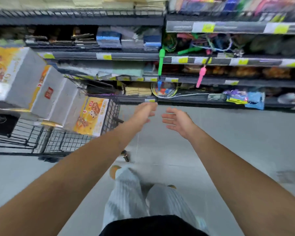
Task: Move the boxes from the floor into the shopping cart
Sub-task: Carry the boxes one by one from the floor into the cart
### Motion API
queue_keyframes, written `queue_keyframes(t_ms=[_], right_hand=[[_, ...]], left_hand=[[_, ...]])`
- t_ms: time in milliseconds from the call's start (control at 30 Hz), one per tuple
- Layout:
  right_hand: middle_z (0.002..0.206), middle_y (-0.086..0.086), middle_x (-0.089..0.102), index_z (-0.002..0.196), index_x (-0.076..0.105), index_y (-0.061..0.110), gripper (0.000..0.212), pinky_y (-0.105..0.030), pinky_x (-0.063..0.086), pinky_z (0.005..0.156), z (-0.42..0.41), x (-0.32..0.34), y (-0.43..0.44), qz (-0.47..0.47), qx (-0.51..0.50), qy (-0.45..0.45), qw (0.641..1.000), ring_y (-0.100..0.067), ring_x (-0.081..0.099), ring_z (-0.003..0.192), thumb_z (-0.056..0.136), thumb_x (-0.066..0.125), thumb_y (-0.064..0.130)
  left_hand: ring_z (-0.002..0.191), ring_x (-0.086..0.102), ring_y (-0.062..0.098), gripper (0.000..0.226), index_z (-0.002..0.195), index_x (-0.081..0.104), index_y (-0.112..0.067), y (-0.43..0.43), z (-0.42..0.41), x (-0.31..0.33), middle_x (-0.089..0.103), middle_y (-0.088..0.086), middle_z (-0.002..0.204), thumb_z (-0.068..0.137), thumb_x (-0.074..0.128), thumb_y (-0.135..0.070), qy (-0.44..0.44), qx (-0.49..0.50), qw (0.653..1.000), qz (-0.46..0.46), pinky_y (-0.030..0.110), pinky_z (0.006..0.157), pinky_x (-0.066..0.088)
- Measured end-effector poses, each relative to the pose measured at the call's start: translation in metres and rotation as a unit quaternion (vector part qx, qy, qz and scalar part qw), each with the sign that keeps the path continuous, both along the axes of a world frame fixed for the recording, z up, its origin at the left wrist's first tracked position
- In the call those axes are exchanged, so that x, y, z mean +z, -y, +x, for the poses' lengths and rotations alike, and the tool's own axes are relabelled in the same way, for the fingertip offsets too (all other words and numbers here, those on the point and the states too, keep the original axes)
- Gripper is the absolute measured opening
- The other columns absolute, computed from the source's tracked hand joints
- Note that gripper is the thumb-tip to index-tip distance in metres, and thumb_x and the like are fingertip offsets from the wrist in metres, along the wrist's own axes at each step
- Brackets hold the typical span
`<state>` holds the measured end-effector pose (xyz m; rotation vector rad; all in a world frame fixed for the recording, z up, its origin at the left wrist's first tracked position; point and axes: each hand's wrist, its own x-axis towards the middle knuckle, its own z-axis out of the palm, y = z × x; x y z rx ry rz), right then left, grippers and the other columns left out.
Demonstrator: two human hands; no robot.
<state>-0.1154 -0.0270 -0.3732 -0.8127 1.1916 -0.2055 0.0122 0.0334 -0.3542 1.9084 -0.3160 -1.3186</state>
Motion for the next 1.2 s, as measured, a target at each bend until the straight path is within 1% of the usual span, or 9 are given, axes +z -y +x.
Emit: queue_keyframes(t_ms=[67, 233, 367, 467, 700, 800, 900, 1033, 1200], right_hand=[[0.095, -0.005, 0.066, 0.112, 0.054, 0.014, 0.021, -0.035, 0.045, 0.086, -0.057, 0.009, 0.012, -0.009, -0.048, -0.002, 0.999, -0.023, 0.061, 0.094, 0.1, 0.04, 0.024], [0.097, -0.006, 0.065, 0.106, 0.054, 0.015, 0.017, -0.029, 0.045, 0.068, -0.192, 0.021, 0.031, -0.021, -0.187, -0.006, 0.982, -0.016, 0.06, 0.077, 0.1, 0.04, 0.024], [0.088, -0.003, 0.065, 0.09, 0.055, 0.017, 0.016, -0.028, 0.044, 0.067, -0.278, 0.025, 0.034, -0.022, -0.274, -0.001, 0.962, -0.016, 0.059, 0.073, 0.099, 0.043, 0.025], [0.084, -0.001, 0.064, 0.09, 0.055, 0.017, 0.014, -0.028, 0.044, 0.068, -0.344, 0.024, 0.029, -0.022, -0.336, -0.013, 0.942, -0.016, 0.059, 0.073, 0.098, 0.046, 0.024], [0.089, -0.005, 0.066, 0.095, 0.057, 0.014, 0.013, -0.032, 0.047, 0.075, -0.494, 0.01, 0.034, -0.015, -0.452, -0.039, 0.891, -0.018, 0.062, 0.077, 0.097, 0.049, 0.023], [0.091, -0.004, 0.066, 0.092, 0.058, 0.016, 0.013, -0.03, 0.047, 0.071, -0.554, 0.003, 0.048, -0.006, -0.477, -0.051, 0.878, -0.018, 0.062, 0.077, 0.097, 0.049, 0.024], [0.087, -0.003, 0.066, 0.102, 0.057, 0.013, 0.015, -0.029, 0.047, 0.069, -0.62, -0.006, 0.065, 0.002, -0.492, -0.078, 0.867, -0.018, 0.062, 0.075, 0.097, 0.05, 0.025], [0.085, -0.004, 0.067, 0.105, 0.057, 0.011, 0.017, -0.028, 0.046, 0.066, -0.696, -0.013, 0.085, 0.034, -0.509, -0.114, 0.853, -0.018, 0.061, 0.073, 0.097, 0.05, 0.024], [0.087, -0.005, 0.067, 0.104, 0.058, 0.011, 0.017, -0.03, 0.047, 0.068, -0.792, -0.024, 0.108, 0.062, -0.562, -0.116, 0.817, -0.019, 0.061, 0.072, 0.096, 0.05, 0.023]], left_hand=[[0.095, 0.06, 0.014, 0.01, 0.09, 0.057, -0.025, 0.022, -0.051, 0.009, 0.064, -0.004, 0.106, 0.093, 0.056, -0.035, -0.003, -0.042, 0.999, -0.004, 0.031, 0.084, 0.044], [0.095, 0.06, 0.015, 0.014, 0.101, 0.056, -0.025, 0.068, -0.174, 0.024, 0.064, -0.002, 0.108, 0.094, 0.053, -0.037, -0.009, -0.192, 0.981, -0.02, 0.032, 0.086, 0.04], [0.08, 0.059, 0.008, 0.011, 0.1, 0.056, -0.026, 0.091, -0.258, 0.023, 0.063, -0.004, 0.105, 0.095, 0.05, -0.035, -0.008, -0.297, 0.955, -0.01, 0.031, 0.085, 0.039], [0.081, 0.058, 0.01, 0.015, 0.106, 0.054, -0.024, 0.107, -0.325, 0.017, 0.063, -0.003, 0.105, 0.095, 0.049, -0.034, -0.009, -0.369, 0.929, -0.004, 0.026, 0.073, 0.038], [0.09, 0.06, 0.013, 0.02, 0.103, 0.056, -0.02, 0.158, -0.487, 0.001, 0.064, -0.004, 0.105, 0.093, 0.051, -0.037, -0.032, -0.472, 0.881, 0.01, 0.025, 0.068, 0.038], [0.084, 0.06, 0.01, 0.022, 0.105, 0.056, -0.02, 0.188, -0.556, -0.007, 0.064, -0.005, 0.105, 0.093, 0.051, -0.038, -0.047, -0.507, 0.86, 0.008, 0.025, 0.068, 0.039], [0.079, 0.058, 0.007, 0.022, 0.104, 0.057, -0.021, 0.22, -0.631, -0.015, 0.063, -0.005, 0.105, 0.092, 0.053, -0.039, -0.058, -0.53, 0.846, 0.011, 0.026, 0.068, 0.039], [0.095, 0.055, 0.015, 0.023, 0.106, 0.055, -0.021, 0.247, -0.713, -0.024, 0.059, -0.003, 0.109, 0.091, 0.056, -0.038, -0.059, -0.558, 0.827, 0.032, 0.032, 0.084, 0.04], [0.1, 0.051, 0.018, 0.032, 0.119, 0.055, -0.017, 0.281, -0.823, -0.033, 0.054, 0.0, 0.108, 0.092, 0.055, -0.035, -0.044, -0.592, 0.803, 0.043, 0.031, 0.081, 0.039]])
